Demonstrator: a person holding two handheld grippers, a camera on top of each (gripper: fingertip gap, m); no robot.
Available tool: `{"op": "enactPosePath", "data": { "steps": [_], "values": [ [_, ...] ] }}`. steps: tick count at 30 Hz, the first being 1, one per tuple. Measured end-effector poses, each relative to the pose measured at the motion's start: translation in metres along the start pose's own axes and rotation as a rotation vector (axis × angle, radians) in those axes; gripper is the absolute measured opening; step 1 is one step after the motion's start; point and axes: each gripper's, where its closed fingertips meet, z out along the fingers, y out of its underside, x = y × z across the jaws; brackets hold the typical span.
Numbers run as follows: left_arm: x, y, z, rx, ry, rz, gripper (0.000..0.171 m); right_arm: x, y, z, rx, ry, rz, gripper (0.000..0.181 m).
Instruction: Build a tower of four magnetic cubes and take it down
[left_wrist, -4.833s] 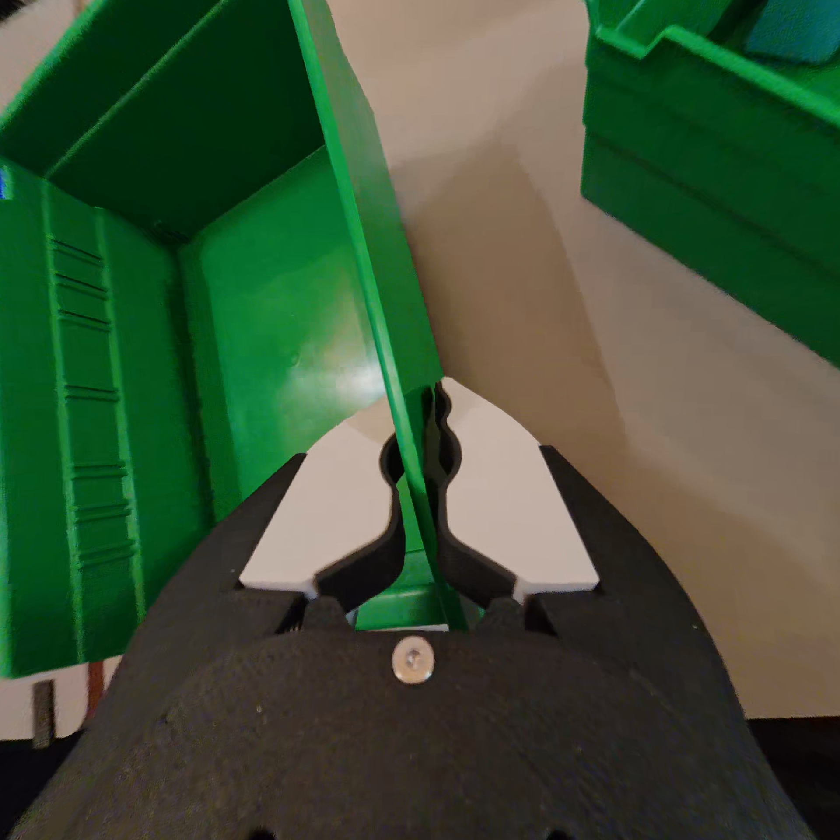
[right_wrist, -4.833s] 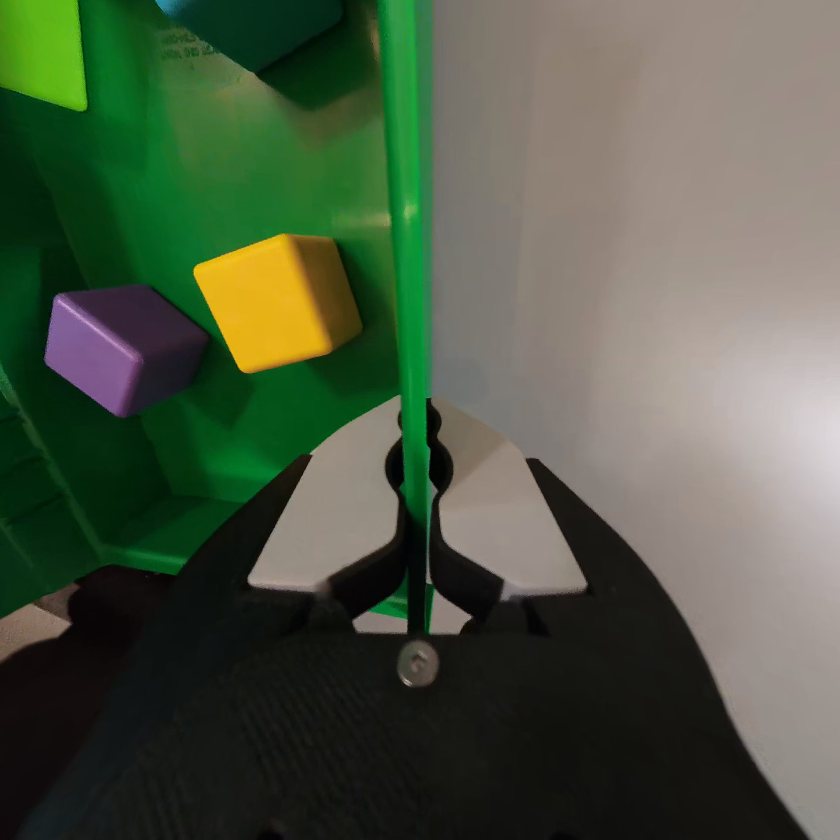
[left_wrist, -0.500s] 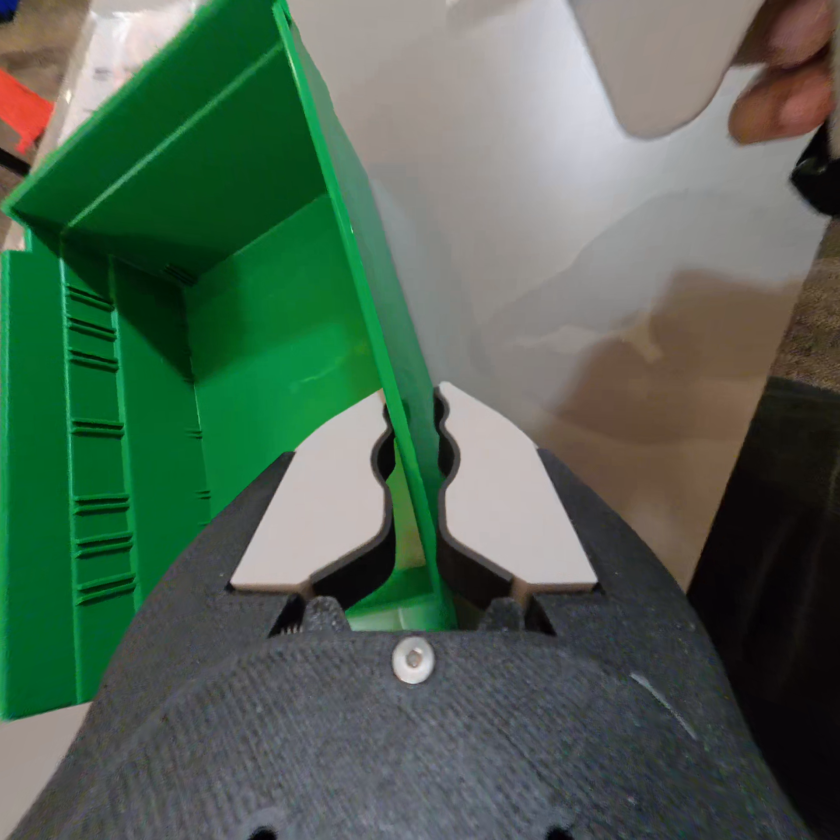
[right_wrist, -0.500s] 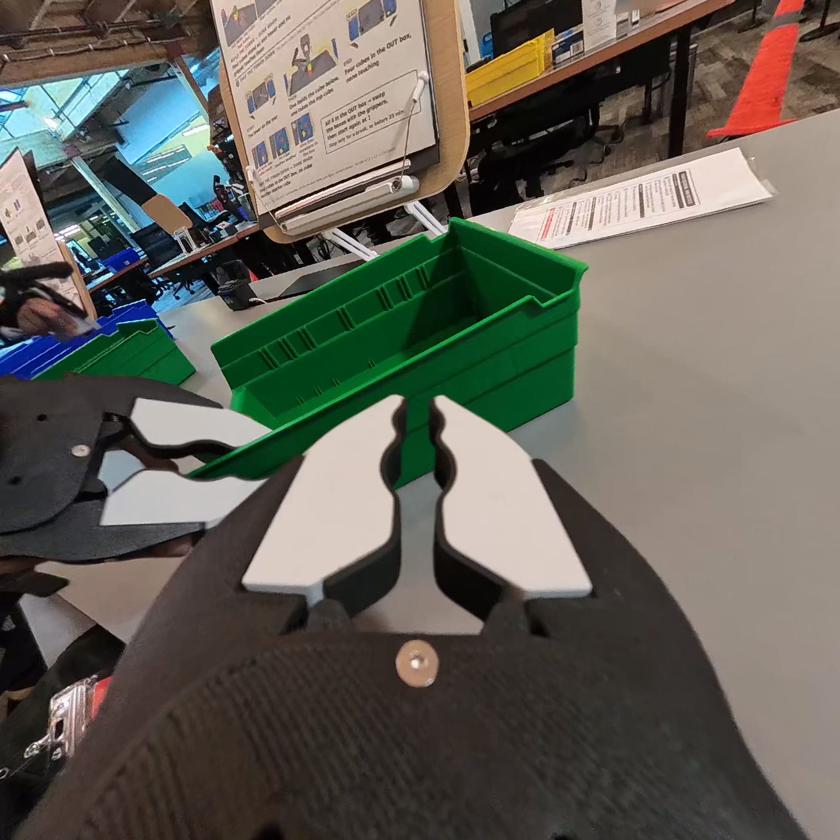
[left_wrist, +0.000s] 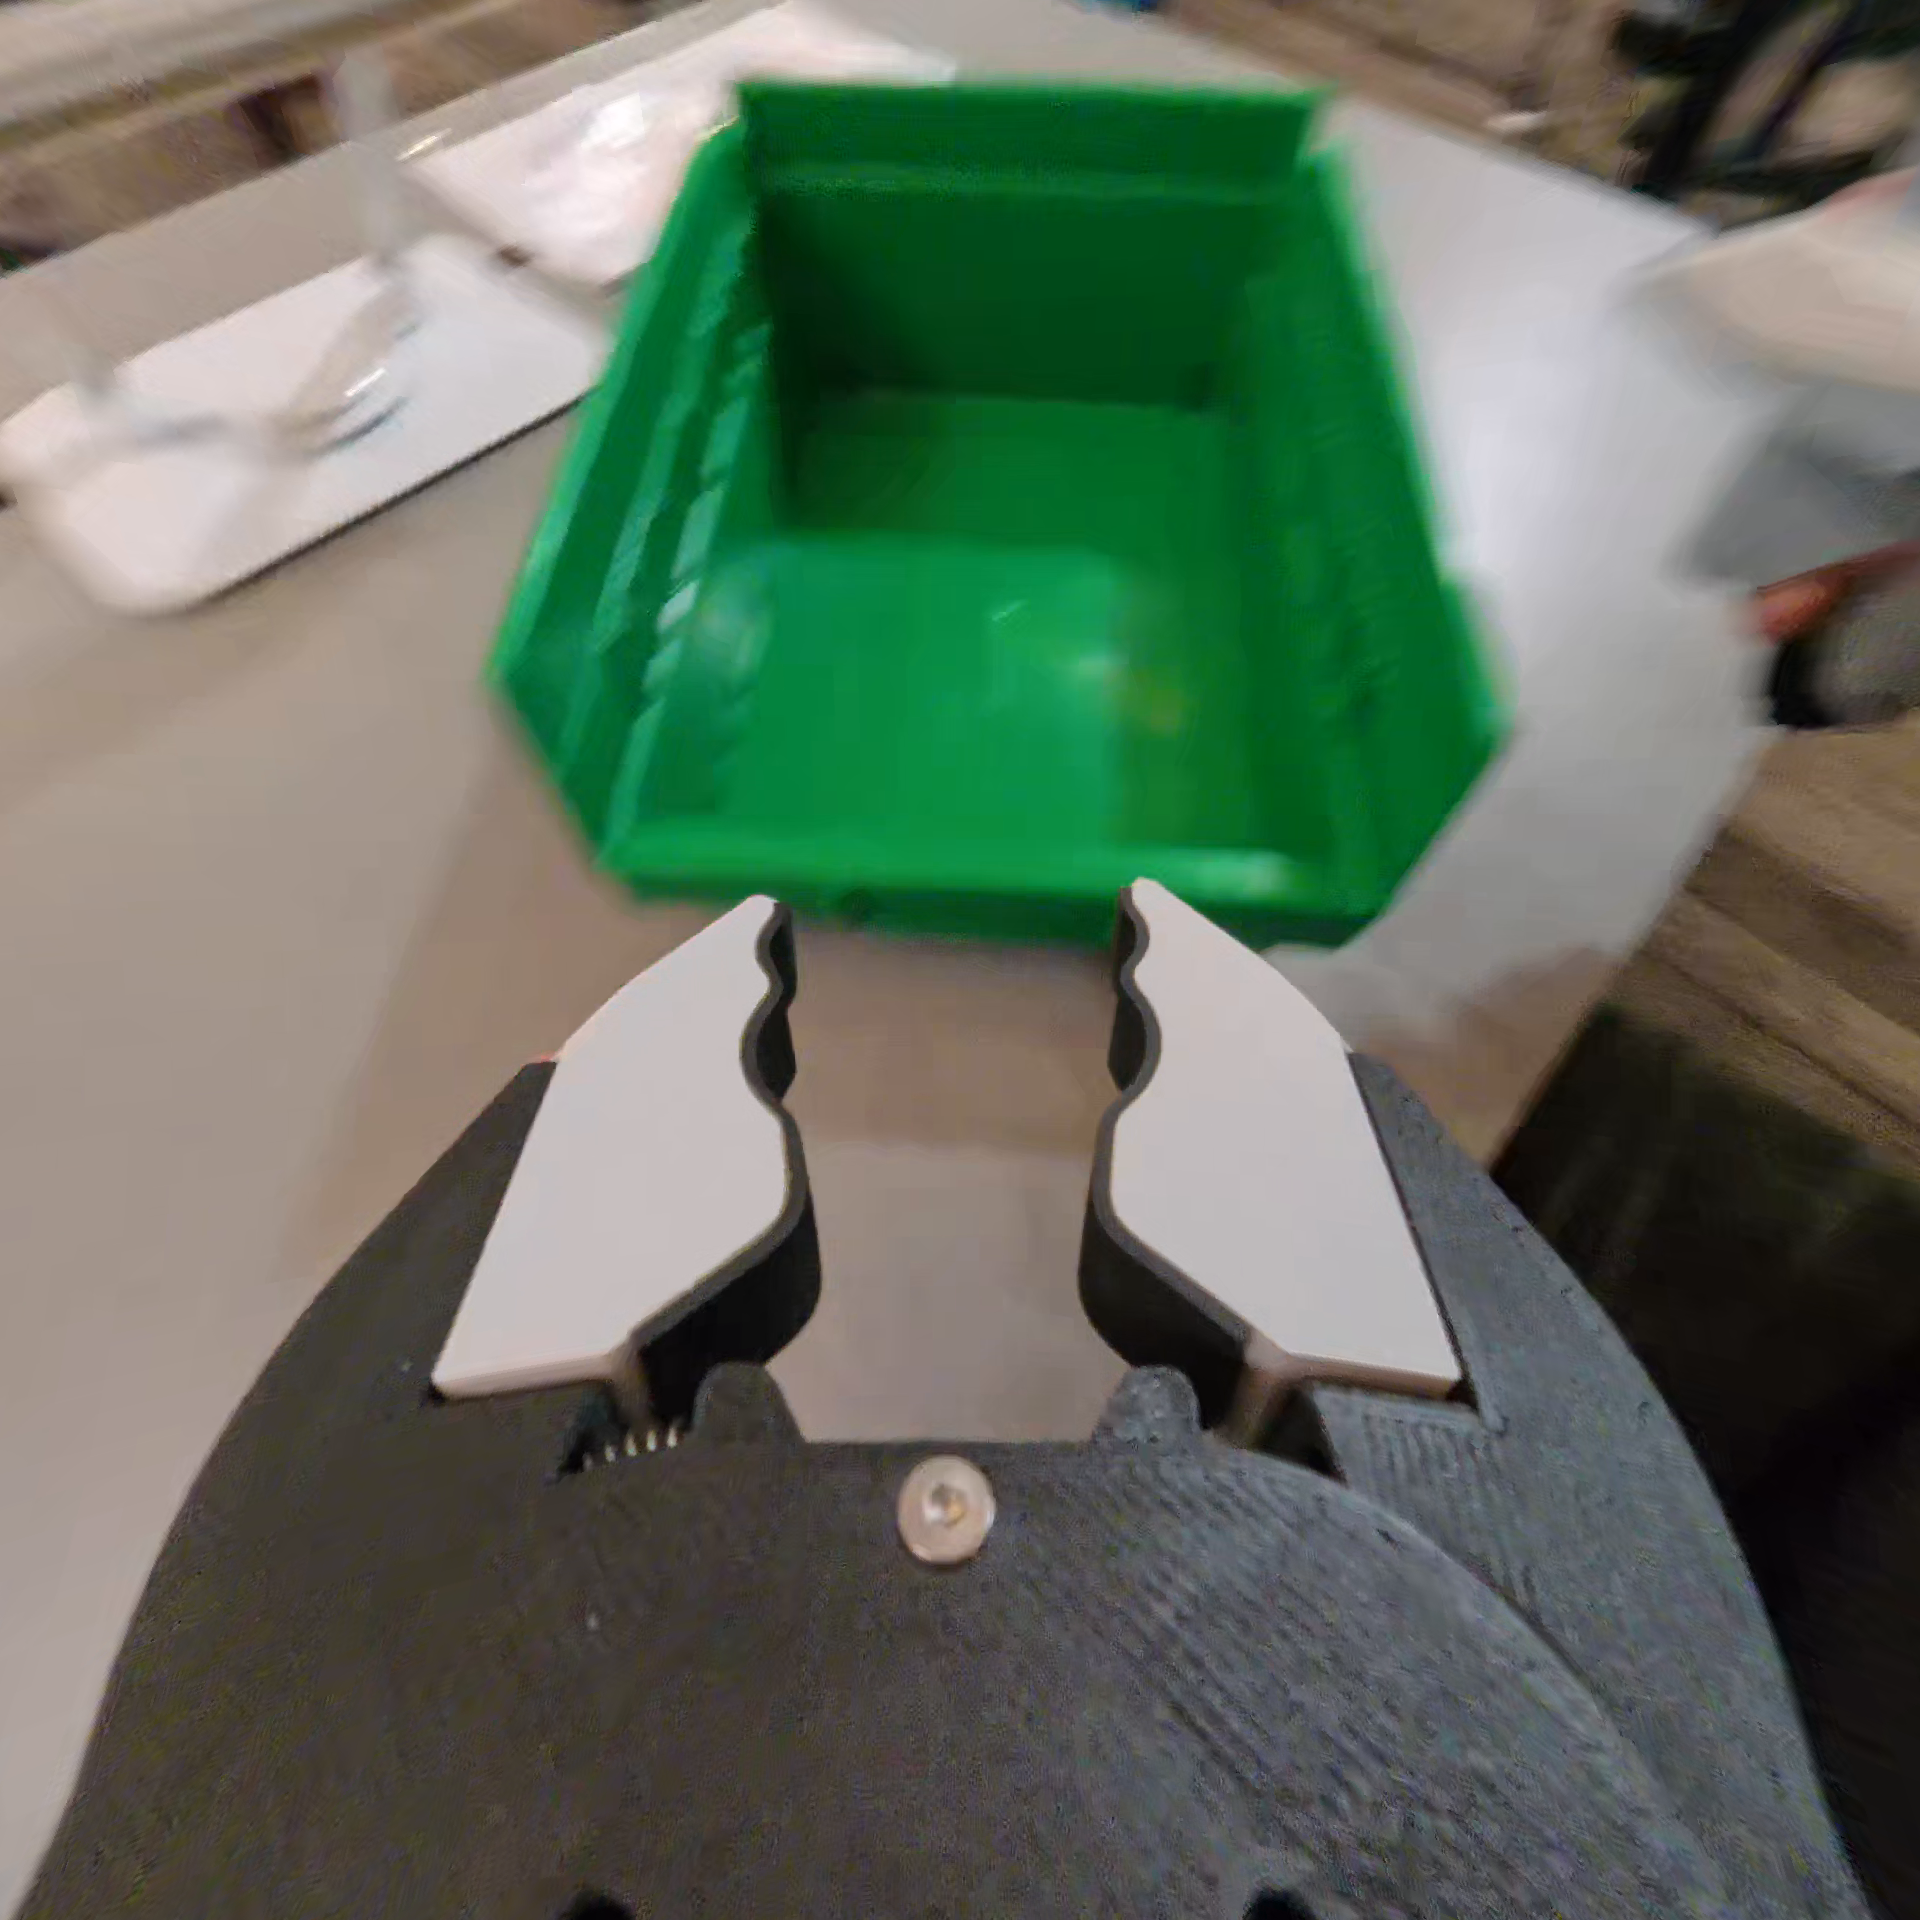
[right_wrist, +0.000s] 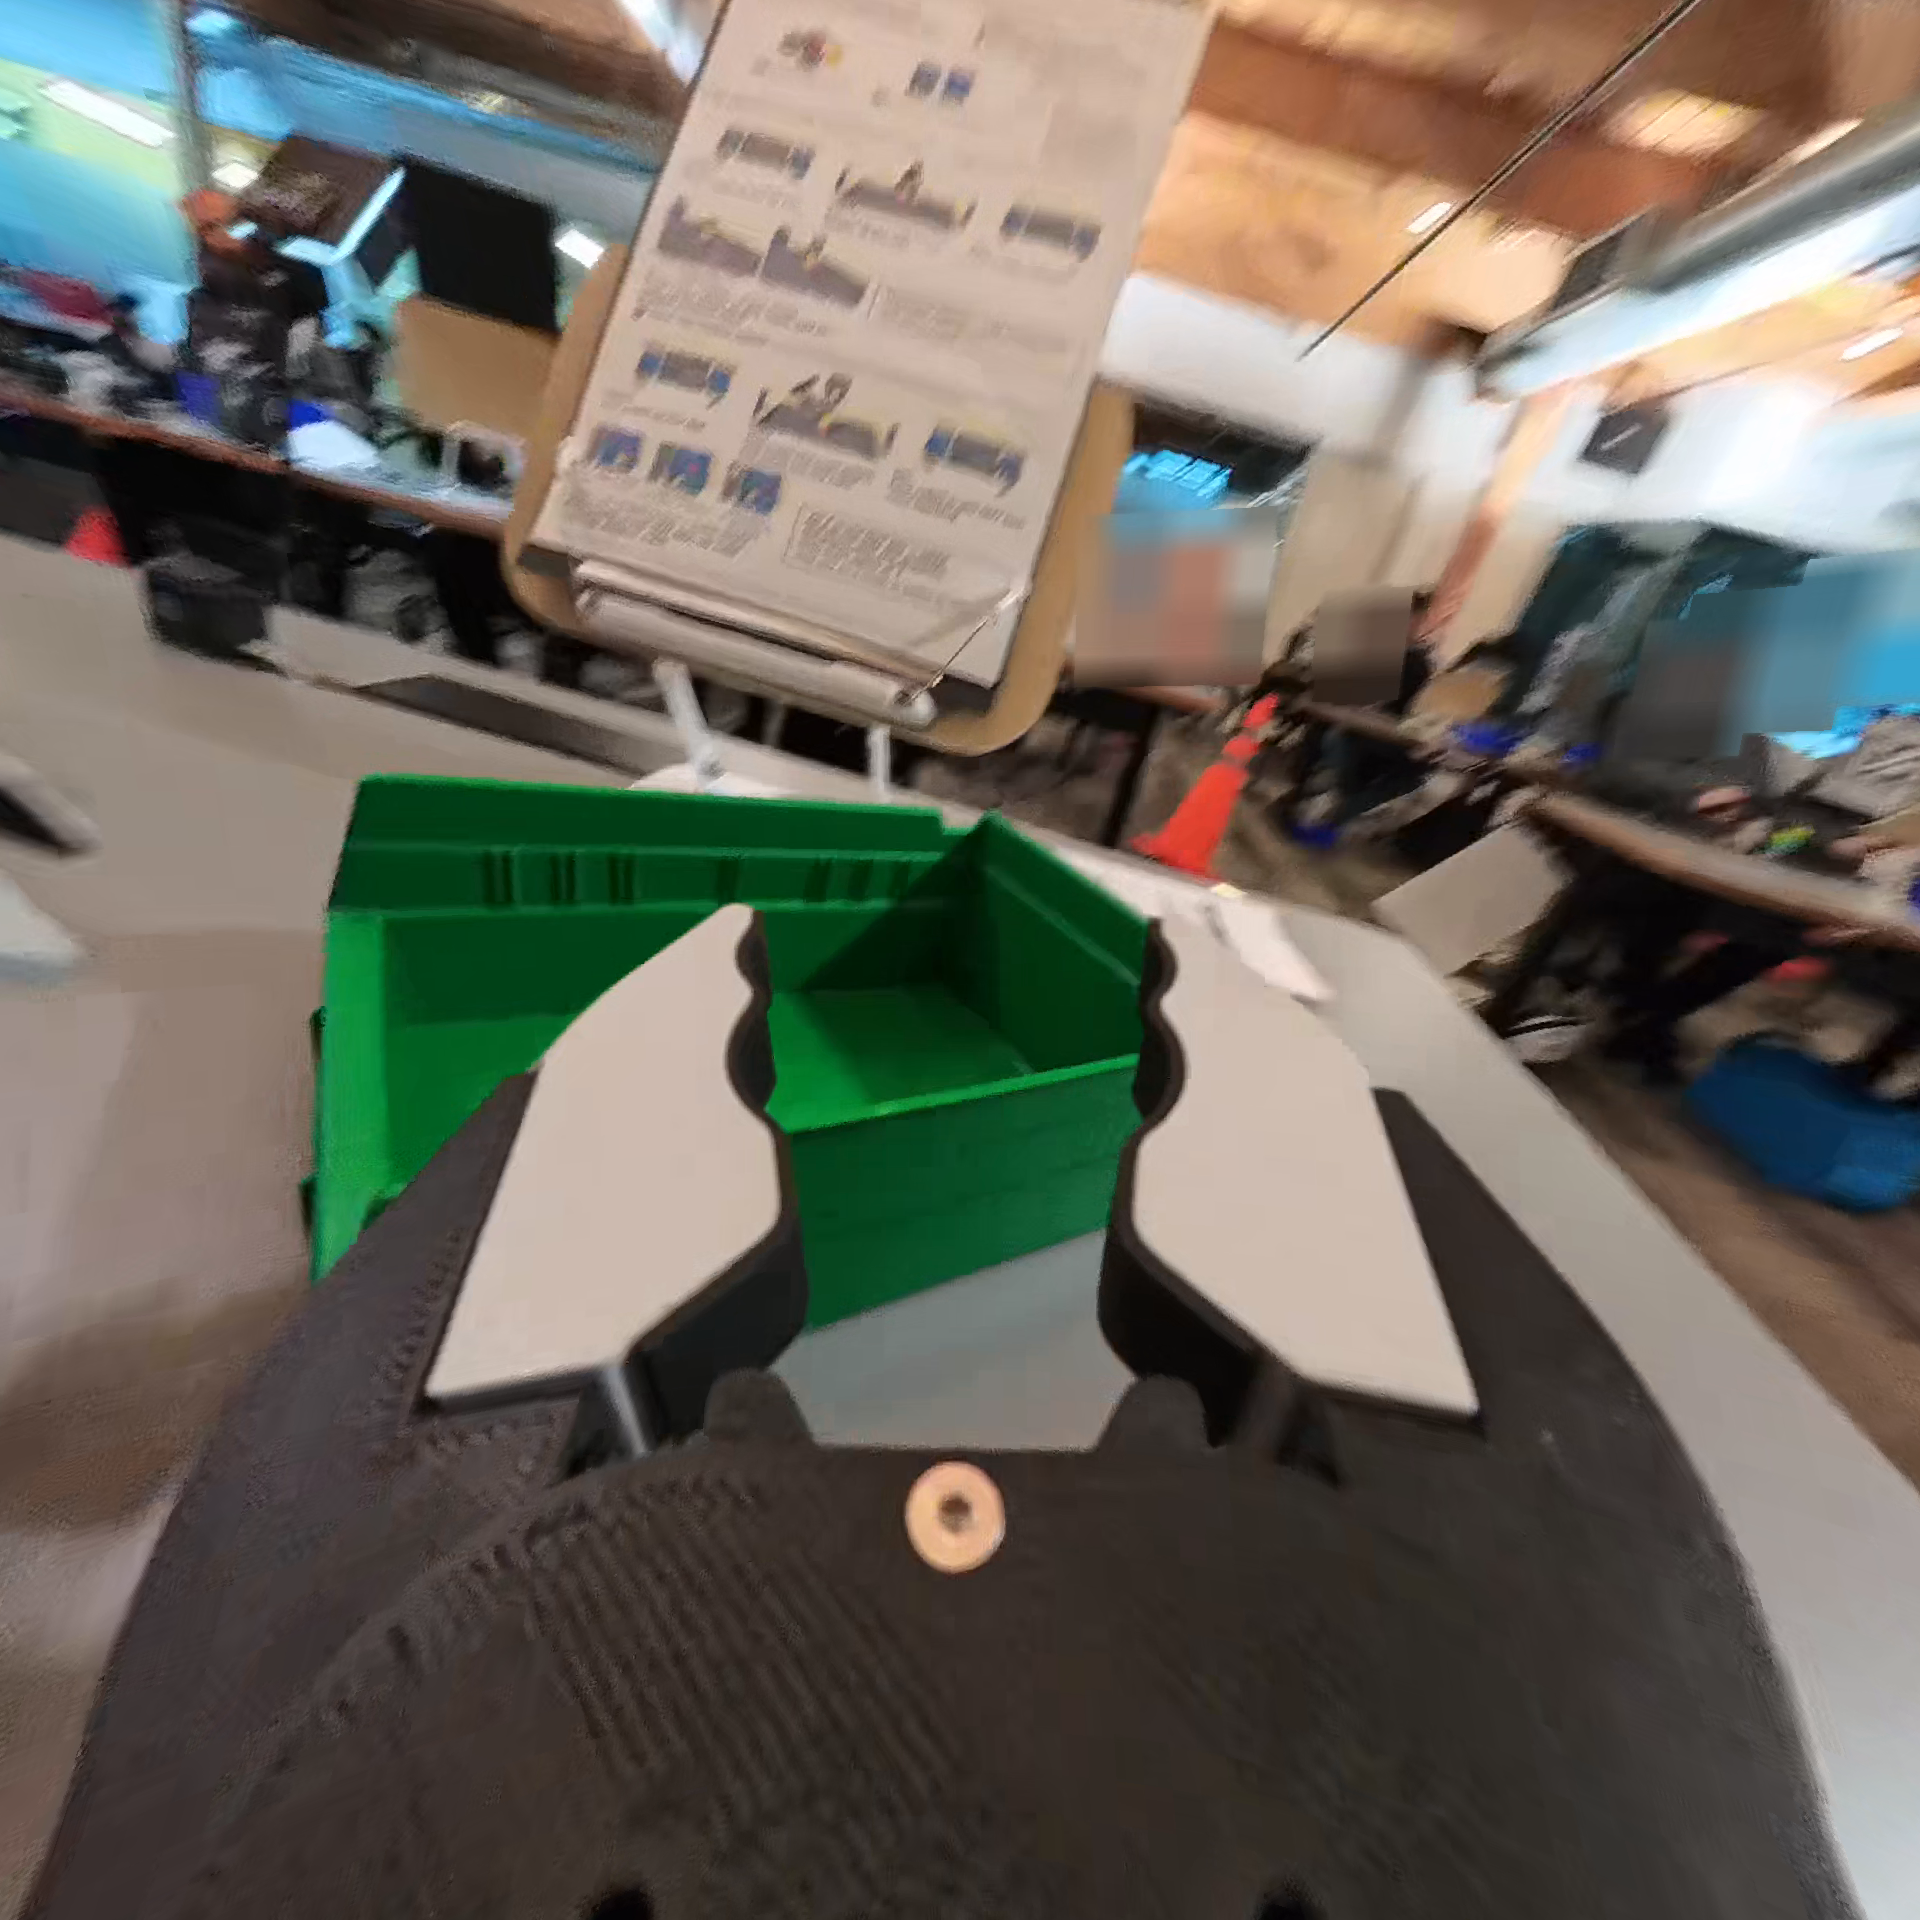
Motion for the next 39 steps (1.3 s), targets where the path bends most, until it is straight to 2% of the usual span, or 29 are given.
{"op": "enactPosePath", "data": {
  "steps": [2,4,6,11,17,18,19,23,27,31,35,39],
  "values": [
    [-0.036,0.048,-0.013,-0.114,-0.127,-0.022,0.060,-0.010,-0.006,-0.005,0.036,0.063,-0.016,0.068],
    [-0.059,0.089,-0.026,-0.207,-0.218,-0.015,0.058,-0.029,-0.003,-0.006,-0.018,0.037,0.025,0.074],
    [-0.070,0.108,-0.033,-0.216,-0.257,-0.013,0.052,-0.049,0.002,-0.007,-0.062,-0.007,0.110,0.083],
    [-0.077,0.092,-0.030,-0.090,-0.212,-0.180,0.053,-0.080,0.018,-0.007,-0.148,-0.034,0.215,0.087],
    [-0.084,0.085,-0.029,-0.048,-0.244,-0.161,0.052,-0.070,0.050,0.006,-0.243,-0.019,0.199,0.090],
    [-0.083,0.086,-0.027,-0.055,-0.238,-0.158,0.052,-0.067,0.053,0.009,-0.248,-0.023,0.182,0.097],
    [-0.082,0.088,-0.026,-0.068,-0.227,-0.155,0.052,-0.060,0.053,0.011,-0.249,-0.014,0.156,0.096],
    [-0.083,0.093,-0.025,-0.099,-0.243,-0.126,0.051,-0.018,0.058,0.007,-0.284,0.059,0.067,0.080],
    [-0.084,0.091,-0.028,-0.080,-0.241,-0.134,0.050,0.038,0.076,0.001,-0.366,0.135,0.109,0.068],
    [-0.085,0.092,-0.027,-0.079,-0.237,-0.141,0.050,0.080,0.088,-0.003,-0.375,0.115,0.091,0.032],
    [-0.083,0.092,-0.026,-0.083,-0.232,-0.140,0.049,0.115,0.100,-0.005,-0.398,0.154,-0.009,0.008],
    [-0.083,0.093,-0.025,-0.092,-0.235,-0.127,0.048,0.136,0.107,-0.008,-0.423,0.142,-0.021,0.008]
  ]
}}
